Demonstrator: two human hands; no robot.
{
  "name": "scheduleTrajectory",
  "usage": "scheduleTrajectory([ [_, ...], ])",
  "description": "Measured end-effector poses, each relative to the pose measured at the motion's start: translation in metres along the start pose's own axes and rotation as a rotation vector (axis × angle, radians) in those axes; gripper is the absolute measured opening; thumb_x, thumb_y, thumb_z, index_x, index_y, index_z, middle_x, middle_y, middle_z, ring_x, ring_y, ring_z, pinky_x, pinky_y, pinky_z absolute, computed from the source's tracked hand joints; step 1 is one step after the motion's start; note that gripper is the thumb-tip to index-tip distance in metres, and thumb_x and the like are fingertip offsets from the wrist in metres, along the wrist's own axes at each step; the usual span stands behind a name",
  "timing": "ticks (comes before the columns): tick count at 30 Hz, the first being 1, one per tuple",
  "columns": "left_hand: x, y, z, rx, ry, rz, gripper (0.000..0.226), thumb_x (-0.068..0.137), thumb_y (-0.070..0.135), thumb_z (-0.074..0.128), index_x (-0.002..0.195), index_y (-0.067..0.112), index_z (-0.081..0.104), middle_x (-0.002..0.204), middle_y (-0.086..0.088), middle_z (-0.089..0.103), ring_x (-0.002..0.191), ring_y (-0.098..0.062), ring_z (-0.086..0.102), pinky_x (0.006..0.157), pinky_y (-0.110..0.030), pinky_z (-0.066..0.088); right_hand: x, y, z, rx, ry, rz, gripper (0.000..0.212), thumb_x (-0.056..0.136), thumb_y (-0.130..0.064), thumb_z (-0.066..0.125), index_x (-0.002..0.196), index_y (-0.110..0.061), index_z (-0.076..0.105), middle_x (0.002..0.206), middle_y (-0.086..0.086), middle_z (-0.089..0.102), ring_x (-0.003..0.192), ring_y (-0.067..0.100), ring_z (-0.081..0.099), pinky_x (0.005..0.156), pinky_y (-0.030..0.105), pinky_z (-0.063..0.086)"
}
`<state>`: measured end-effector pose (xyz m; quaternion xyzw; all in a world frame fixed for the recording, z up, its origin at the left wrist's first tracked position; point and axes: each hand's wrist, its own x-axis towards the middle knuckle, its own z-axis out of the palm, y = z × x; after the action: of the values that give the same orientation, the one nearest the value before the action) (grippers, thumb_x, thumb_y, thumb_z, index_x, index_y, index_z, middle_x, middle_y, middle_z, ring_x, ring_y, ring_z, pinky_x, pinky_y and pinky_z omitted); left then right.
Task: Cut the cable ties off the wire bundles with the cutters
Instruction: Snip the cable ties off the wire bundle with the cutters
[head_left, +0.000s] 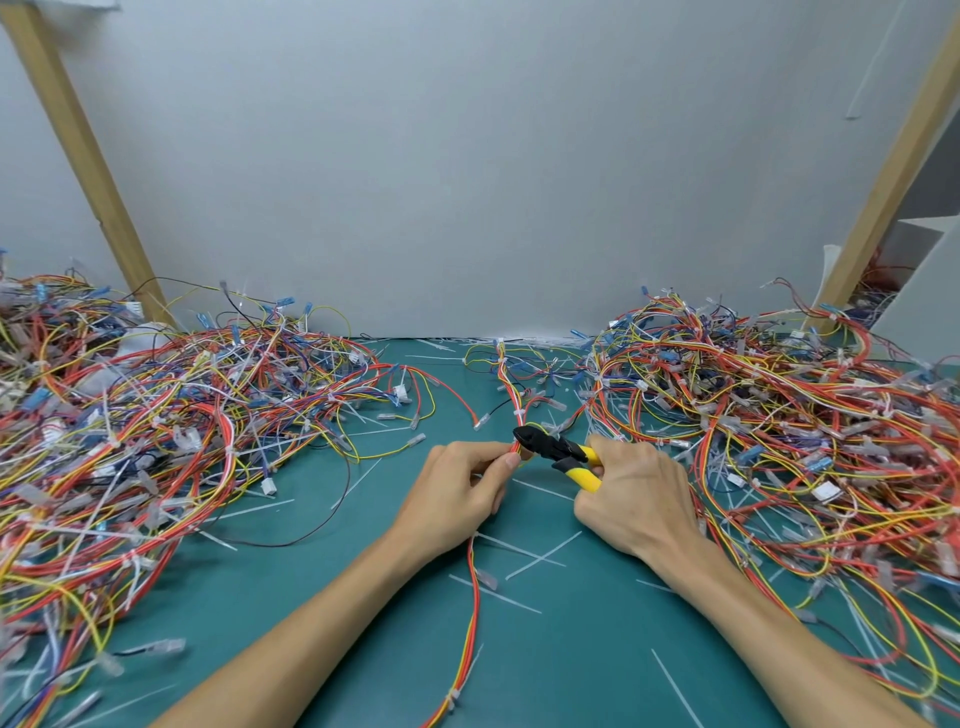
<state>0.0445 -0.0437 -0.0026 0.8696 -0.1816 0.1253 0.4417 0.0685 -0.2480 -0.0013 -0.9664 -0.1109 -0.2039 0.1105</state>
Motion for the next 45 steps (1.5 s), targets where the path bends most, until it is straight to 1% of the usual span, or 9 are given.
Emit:
scheduleTrajectory([
  [12,0.0,0.0,-0.001,-0.002,0.006,-0.011,0.035,0.101,0.028,0.046,0.074,0.012,0.061,0.053,-0.004,0.055,0.046,-0.006,0.039,0.051,-0.018,0.033,0.0,0.0,-0.002,0.032,0.014,0.033,0.015,0.056,-0.032,0.044,0.064,-0.019,0.04,0.051,-0.004,0.043,0.05,0.024,0.042,0.046,0.028,0.025],
  [21,0.001,0.0,0.001,-0.06,0.008,-0.088,0.027,0.102,0.032,0.046,0.099,0.022,0.071,0.05,0.007,0.06,0.045,-0.002,0.047,0.05,-0.012,0.035,0.0,0.002,-0.005,0.183,0.076,0.082,0.023,0.065,-0.026,0.055,0.063,-0.019,0.034,0.05,-0.003,0.041,0.054,0.032,0.043,0.046,0.029,0.026],
  [26,0.002,0.001,0.001,-0.077,0.013,-0.123,0.027,0.1,0.035,0.048,0.1,0.021,0.071,0.056,0.005,0.065,0.056,-0.004,0.062,0.059,-0.019,0.044,-0.002,0.0,-0.008,0.198,0.158,0.067,0.037,0.07,-0.024,0.066,0.065,-0.027,0.029,0.052,-0.01,0.036,0.051,0.021,0.037,0.045,0.025,0.019],
  [31,0.002,-0.001,0.001,-0.07,-0.003,-0.129,0.029,0.102,0.035,0.044,0.1,0.026,0.072,0.062,0.002,0.065,0.059,-0.005,0.066,0.06,-0.021,0.043,0.001,-0.001,-0.007,0.22,0.178,0.048,0.024,0.074,-0.03,0.066,0.088,-0.026,0.046,0.077,-0.009,0.048,0.078,0.02,0.042,0.059,0.031,0.027],
  [34,0.004,0.002,0.001,-0.138,-0.018,-0.164,0.032,0.101,0.032,0.04,0.097,0.028,0.072,0.062,0.002,0.066,0.046,-0.006,0.049,0.05,-0.02,0.036,0.003,0.003,-0.005,0.301,0.183,0.059,0.039,0.075,-0.025,0.069,0.11,-0.02,0.054,0.093,-0.004,0.054,0.091,0.021,0.043,0.073,0.032,0.032],
  [36,0.004,0.004,0.0,-0.208,-0.042,-0.183,0.032,0.087,0.029,0.04,0.095,0.027,0.071,0.06,0.001,0.068,0.041,-0.008,0.043,0.047,-0.019,0.034,0.004,0.005,-0.004,0.36,0.192,0.074,0.042,0.075,-0.021,0.069,0.115,-0.018,0.054,0.099,-0.003,0.053,0.094,0.02,0.043,0.077,0.031,0.032],
  [38,0.004,0.005,-0.001,-0.222,-0.064,-0.191,0.035,0.078,0.028,0.041,0.095,0.027,0.071,0.058,0.0,0.067,0.041,-0.01,0.042,0.048,-0.023,0.035,0.005,0.006,-0.003,0.405,0.193,0.079,0.039,0.077,-0.019,0.066,0.114,-0.016,0.054,0.1,-0.002,0.053,0.095,0.02,0.043,0.078,0.03,0.031],
  [41,0.002,0.004,-0.001,-0.233,-0.06,-0.182,0.035,0.084,0.034,0.04,0.097,0.026,0.072,0.06,0.005,0.066,0.04,-0.01,0.041,0.049,-0.024,0.036,0.005,0.006,-0.006,0.555,0.215,0.08,0.026,0.074,-0.024,0.055,0.1,-0.019,0.055,0.091,-0.003,0.055,0.088,0.021,0.048,0.071,0.031,0.028],
  [45,0.003,0.001,-0.002,-0.247,-0.05,-0.176,0.039,0.087,0.037,0.038,0.098,0.024,0.073,0.063,0.004,0.066,0.039,-0.012,0.04,0.047,-0.022,0.035,0.005,0.008,-0.01,0.877,0.27,0.197,0.028,0.074,-0.03,0.057,0.101,-0.036,0.058,0.09,-0.011,0.066,0.081,0.006,0.059,0.074,0.026,0.043],
])
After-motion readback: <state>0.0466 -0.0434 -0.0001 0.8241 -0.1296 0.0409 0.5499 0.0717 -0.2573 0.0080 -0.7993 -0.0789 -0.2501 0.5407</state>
